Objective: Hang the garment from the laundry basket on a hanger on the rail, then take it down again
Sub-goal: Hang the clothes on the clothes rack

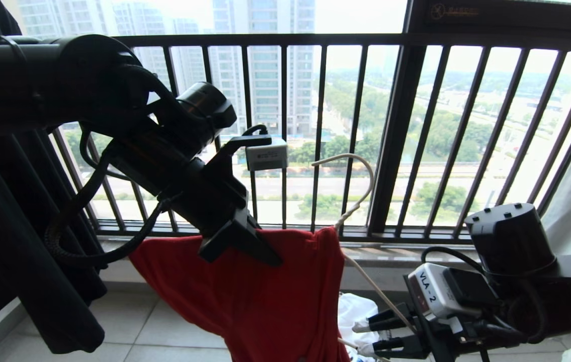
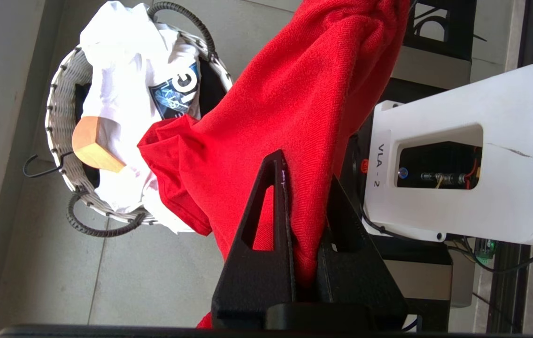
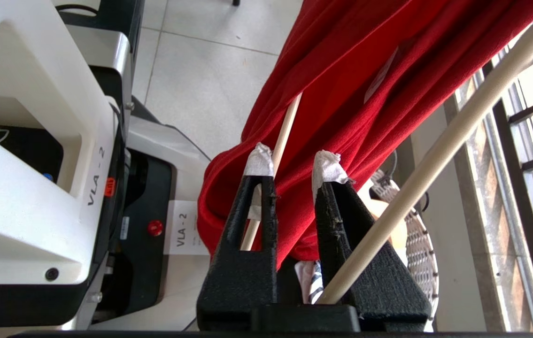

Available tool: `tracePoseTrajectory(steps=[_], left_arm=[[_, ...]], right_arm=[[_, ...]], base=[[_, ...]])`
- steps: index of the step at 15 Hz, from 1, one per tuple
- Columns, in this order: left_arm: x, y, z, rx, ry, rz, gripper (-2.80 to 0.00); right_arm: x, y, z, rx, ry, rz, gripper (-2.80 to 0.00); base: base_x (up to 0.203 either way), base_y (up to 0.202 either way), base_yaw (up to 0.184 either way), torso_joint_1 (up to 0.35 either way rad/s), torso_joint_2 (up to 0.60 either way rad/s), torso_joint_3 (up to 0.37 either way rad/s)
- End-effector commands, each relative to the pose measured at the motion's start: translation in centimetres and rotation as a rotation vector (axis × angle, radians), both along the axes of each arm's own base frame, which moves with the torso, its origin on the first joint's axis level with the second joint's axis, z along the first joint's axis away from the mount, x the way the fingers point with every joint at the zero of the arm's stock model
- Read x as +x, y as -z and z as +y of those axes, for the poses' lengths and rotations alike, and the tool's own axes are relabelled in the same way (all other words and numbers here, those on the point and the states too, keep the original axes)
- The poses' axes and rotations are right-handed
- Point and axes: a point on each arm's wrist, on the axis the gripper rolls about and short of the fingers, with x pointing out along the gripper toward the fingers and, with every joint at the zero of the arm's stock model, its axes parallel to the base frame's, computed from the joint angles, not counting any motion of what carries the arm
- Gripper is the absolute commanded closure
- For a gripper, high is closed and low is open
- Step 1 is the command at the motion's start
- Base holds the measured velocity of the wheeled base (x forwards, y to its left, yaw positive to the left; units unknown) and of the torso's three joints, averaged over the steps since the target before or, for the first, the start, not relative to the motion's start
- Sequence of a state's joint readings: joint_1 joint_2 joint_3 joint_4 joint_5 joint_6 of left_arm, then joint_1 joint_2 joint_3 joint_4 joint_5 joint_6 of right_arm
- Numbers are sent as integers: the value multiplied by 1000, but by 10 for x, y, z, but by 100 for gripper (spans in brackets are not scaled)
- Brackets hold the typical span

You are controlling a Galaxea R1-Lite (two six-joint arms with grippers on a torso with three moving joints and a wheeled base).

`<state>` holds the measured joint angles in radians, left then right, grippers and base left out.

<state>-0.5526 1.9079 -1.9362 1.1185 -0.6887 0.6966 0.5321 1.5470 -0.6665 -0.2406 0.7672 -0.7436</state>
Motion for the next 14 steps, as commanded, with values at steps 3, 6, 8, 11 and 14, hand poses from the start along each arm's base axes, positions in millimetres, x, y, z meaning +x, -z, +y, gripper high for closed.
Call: tracePoseTrajectory(steps=[3, 6, 8, 11, 14], left_arm=[[1, -2, 4, -6, -9, -4, 0], [5, -2, 9, -11, -28, -12, 0], [2, -8, 13, -22, -41, -31, 0], [-2, -14, 17, -33, -74, -26, 0], [-2, -17, 19, -38, -98, -17, 0]], right_arm=[[2, -1, -2, 4, 6, 3, -280], [7, 1, -4, 2, 23, 7, -280], [13, -2, -9, 11, 53, -7, -280], [26, -10, -20, 26, 118, -27, -280], [38, -17, -34, 43, 183, -48, -280]], base=[[0, 0, 0, 0, 0, 0], [0, 0, 0, 0, 0, 0], [0, 0, 0, 0, 0, 0], [0, 0, 0, 0, 0, 0], [0, 0, 0, 0, 0, 0]])
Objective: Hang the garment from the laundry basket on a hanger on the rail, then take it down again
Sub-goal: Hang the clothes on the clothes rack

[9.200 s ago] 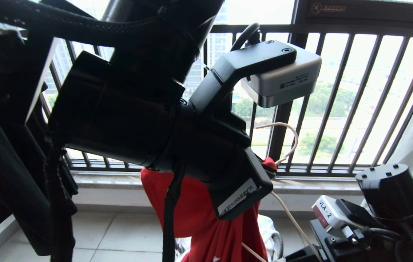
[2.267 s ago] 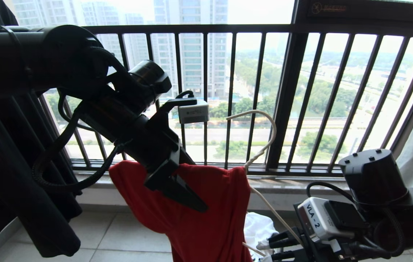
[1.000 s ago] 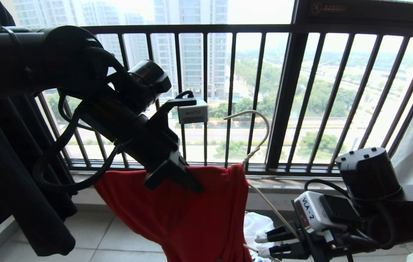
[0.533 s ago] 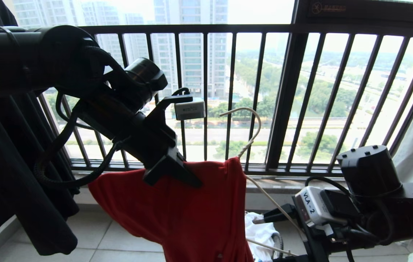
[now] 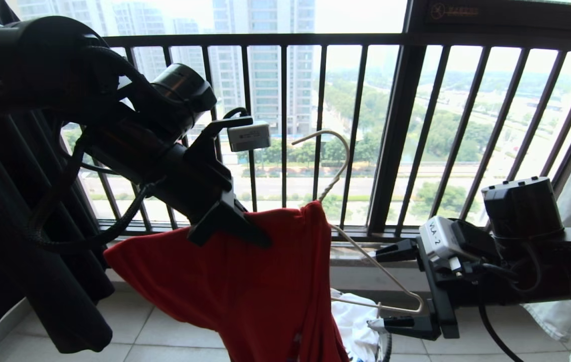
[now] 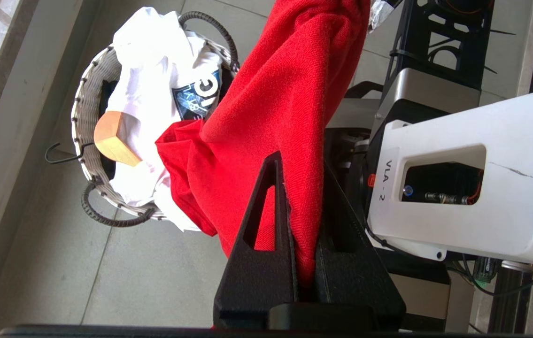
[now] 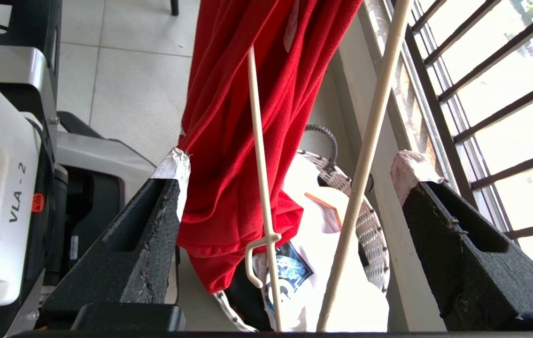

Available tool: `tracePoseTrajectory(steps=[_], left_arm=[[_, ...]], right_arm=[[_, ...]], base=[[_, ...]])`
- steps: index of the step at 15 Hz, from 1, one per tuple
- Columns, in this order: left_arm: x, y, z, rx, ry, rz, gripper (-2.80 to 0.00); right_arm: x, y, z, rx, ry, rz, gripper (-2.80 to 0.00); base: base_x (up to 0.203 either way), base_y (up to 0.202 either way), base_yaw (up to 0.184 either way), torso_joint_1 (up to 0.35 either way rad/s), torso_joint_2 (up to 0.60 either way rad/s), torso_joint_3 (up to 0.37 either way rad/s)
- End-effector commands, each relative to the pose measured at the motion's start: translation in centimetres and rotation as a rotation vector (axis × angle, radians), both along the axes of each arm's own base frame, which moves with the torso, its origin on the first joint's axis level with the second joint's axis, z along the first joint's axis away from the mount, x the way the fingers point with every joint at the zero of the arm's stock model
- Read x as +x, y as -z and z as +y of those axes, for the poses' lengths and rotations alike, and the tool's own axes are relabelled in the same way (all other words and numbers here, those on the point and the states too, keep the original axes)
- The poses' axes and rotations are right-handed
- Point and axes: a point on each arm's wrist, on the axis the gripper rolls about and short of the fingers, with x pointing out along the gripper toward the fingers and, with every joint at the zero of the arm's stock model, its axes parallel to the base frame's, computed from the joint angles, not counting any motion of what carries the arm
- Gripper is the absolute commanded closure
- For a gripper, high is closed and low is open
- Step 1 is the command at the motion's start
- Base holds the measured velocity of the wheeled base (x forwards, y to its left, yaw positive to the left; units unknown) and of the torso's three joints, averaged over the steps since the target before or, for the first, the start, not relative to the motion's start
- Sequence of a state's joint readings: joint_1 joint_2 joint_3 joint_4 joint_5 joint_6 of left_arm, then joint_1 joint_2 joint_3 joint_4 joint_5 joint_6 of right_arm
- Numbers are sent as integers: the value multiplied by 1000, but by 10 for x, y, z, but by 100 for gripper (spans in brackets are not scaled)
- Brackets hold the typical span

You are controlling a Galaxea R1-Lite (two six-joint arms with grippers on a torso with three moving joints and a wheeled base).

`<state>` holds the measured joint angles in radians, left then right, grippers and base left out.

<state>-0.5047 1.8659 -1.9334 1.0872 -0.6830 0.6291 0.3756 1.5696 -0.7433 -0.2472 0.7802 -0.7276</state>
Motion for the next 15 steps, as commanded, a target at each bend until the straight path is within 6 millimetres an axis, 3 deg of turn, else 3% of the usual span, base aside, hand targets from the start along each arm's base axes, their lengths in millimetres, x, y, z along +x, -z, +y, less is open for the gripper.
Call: tracePoseTrajectory(steps=[1, 5, 8, 12, 13, 15], left_arm=[[-4, -5, 3, -11, -6, -7, 0], [3, 0, 0, -6, -25, 19, 0], [10, 1, -4, -23, -64, 13, 0], [-3, -13, 3, -48, -84, -1, 0], [-7, -16, 5, -55, -96, 6, 0], [-13, -20, 7, -59, -99, 8, 0]], right_arm=[[9, -8, -12, 20, 59, -14, -280], [11, -34, -27, 109, 139, 12, -280], [9, -37, -28, 122, 139, 15, -280], [13, -45, -30, 151, 167, 32, -280], [14, -47, -31, 160, 181, 40, 0], [7, -59, -37, 211, 234, 87, 0]], base=[[0, 0, 0, 0, 0, 0], [0, 0, 0, 0, 0, 0], [0, 0, 0, 0, 0, 0], [0, 0, 0, 0, 0, 0], [0, 0, 0, 0, 0, 0], [0, 0, 0, 0, 0, 0]])
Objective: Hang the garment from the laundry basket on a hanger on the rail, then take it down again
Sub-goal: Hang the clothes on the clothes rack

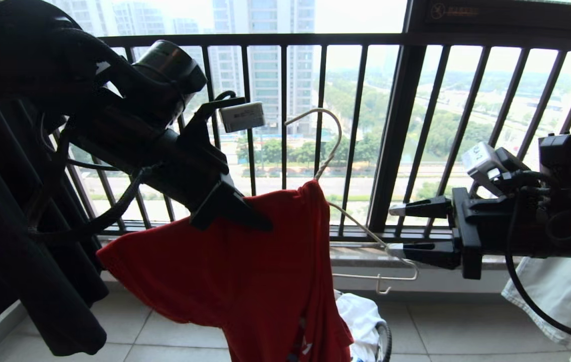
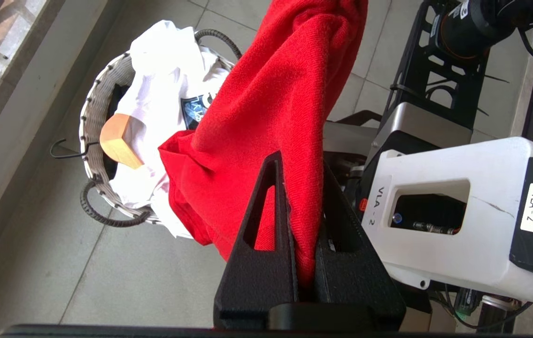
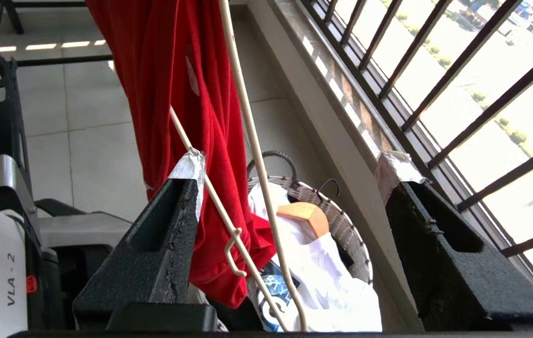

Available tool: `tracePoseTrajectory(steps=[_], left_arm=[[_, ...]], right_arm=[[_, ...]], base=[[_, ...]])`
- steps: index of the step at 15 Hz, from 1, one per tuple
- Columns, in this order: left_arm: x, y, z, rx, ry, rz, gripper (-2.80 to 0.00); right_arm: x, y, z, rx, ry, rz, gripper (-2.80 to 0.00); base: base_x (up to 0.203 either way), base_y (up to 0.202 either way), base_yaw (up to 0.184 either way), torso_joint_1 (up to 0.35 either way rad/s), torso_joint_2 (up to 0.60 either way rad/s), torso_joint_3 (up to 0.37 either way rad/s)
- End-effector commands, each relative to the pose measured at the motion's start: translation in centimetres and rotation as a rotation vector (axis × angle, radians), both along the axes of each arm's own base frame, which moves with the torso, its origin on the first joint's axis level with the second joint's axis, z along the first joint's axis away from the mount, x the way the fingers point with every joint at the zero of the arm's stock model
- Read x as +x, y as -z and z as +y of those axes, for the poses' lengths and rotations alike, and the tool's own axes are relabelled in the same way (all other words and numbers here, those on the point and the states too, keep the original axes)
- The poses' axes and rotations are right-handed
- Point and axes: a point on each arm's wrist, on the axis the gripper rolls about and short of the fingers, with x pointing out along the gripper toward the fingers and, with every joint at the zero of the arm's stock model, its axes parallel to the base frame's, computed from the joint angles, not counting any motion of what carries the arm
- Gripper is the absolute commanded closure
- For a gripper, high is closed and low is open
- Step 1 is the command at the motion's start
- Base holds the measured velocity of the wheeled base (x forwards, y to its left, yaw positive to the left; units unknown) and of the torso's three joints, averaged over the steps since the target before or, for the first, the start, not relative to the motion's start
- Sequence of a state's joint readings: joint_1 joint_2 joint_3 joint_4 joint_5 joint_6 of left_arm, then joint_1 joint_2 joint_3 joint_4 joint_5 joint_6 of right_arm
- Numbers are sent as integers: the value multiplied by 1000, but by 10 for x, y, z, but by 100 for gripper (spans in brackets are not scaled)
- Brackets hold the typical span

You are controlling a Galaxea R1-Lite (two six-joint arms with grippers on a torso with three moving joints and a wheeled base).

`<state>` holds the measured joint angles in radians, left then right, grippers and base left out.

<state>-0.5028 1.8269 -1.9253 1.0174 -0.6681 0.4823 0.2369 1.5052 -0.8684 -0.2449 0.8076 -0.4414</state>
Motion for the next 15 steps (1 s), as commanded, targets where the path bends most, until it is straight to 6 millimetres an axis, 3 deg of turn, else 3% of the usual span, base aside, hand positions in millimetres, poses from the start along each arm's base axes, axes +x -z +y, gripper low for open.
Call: tracePoseTrajectory(steps=[1, 4, 7, 11, 15], left_arm=[[-12, -8, 5, -11, 5, -11, 0], [-21, -12, 14, -16, -16, -12, 0], [-24, -18, 29, -28, -58, -29, 0], [-22, -22, 39, -55, -94, -80, 0], [-16, -25, 38, -96, -131, -86, 0]], right_arm=[[-13, -19, -10, 74, 70, 37, 0], [-36, -41, -19, 235, 186, 209, 0], [-49, -34, -22, 220, 234, 387, 0], [-71, -30, 5, 163, 74, 502, 0], [-53, 1, 25, 89, 40, 634, 0]], base=[[0, 0, 0, 0, 0, 0], [0, 0, 0, 0, 0, 0], [0, 0, 0, 0, 0, 0], [0, 0, 0, 0, 0, 0], [0, 0, 0, 0, 0, 0]])
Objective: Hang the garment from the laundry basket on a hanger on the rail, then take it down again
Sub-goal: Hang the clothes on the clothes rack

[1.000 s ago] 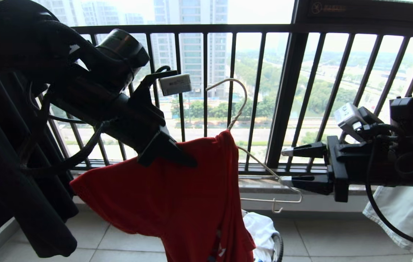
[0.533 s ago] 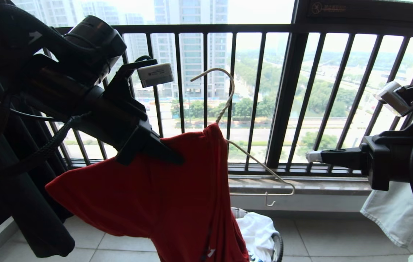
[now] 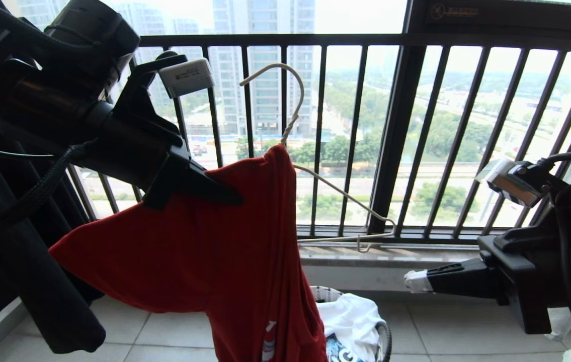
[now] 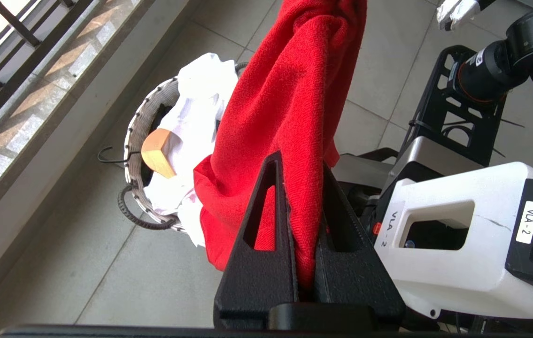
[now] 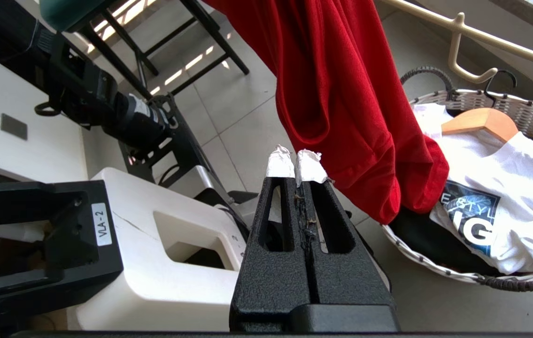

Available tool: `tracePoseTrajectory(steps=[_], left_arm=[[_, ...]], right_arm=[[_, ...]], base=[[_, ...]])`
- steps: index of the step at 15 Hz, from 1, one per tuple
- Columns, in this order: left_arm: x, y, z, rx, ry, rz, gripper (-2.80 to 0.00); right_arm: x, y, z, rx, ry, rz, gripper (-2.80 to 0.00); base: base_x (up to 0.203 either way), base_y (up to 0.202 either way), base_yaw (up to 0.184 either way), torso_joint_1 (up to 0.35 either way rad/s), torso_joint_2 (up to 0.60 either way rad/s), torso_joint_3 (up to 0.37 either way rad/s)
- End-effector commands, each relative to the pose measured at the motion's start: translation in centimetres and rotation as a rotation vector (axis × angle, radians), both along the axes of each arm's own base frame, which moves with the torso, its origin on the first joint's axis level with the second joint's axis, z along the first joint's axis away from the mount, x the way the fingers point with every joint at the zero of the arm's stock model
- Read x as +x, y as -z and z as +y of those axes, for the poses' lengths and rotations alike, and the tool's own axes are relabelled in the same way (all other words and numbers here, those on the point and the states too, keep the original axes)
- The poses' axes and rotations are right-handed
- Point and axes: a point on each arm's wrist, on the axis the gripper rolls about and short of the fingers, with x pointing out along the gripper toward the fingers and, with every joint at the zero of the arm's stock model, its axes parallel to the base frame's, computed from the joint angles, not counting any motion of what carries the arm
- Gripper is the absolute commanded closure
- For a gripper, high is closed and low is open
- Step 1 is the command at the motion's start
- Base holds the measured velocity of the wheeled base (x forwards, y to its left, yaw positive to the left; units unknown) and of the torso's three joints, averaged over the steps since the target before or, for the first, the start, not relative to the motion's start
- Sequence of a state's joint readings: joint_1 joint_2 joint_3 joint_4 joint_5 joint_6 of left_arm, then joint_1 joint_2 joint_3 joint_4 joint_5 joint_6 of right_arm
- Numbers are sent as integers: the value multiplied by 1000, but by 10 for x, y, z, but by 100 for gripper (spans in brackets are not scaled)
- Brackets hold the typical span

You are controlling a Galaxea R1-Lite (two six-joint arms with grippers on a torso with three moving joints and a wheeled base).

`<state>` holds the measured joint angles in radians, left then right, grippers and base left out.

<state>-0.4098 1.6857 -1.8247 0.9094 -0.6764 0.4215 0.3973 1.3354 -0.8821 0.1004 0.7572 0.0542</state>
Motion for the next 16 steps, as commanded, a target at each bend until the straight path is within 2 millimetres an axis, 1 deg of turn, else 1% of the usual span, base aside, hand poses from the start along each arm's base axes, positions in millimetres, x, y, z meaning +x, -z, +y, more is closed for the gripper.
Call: tracePoseTrajectory(steps=[1, 3, 4, 9, 11, 13, 16], left_arm=[[8, 0, -2, -32, -21, -16, 0], [22, 0, -5, -65, -43, -61, 0], [28, 1, -3, -72, -59, -71, 0], [35, 4, -4, -80, -65, -81, 0], [35, 4, -4, -94, -76, -78, 0], [35, 4, -4, -103, -77, -90, 0], [26, 1, -1, -106, -76, -97, 0]], right_arm=[[14, 18, 10, -32, -22, 78, 0], [22, 25, 14, -39, -21, 101, 0], [27, 30, 16, -41, -18, 112, 0], [46, 48, 18, -67, 5, 165, 0], [54, 52, 17, -62, 21, 164, 0], [62, 56, 21, -39, 52, 218, 0], [78, 60, 27, 26, 107, 281, 0]], base=[[0, 0, 0, 0, 0, 0], [0, 0, 0, 0, 0, 0], [0, 0, 0, 0, 0, 0], [0, 0, 0, 0, 0, 0], [0, 0, 0, 0, 0, 0], [0, 0, 0, 0, 0, 0], [0, 0, 0, 0, 0, 0]])
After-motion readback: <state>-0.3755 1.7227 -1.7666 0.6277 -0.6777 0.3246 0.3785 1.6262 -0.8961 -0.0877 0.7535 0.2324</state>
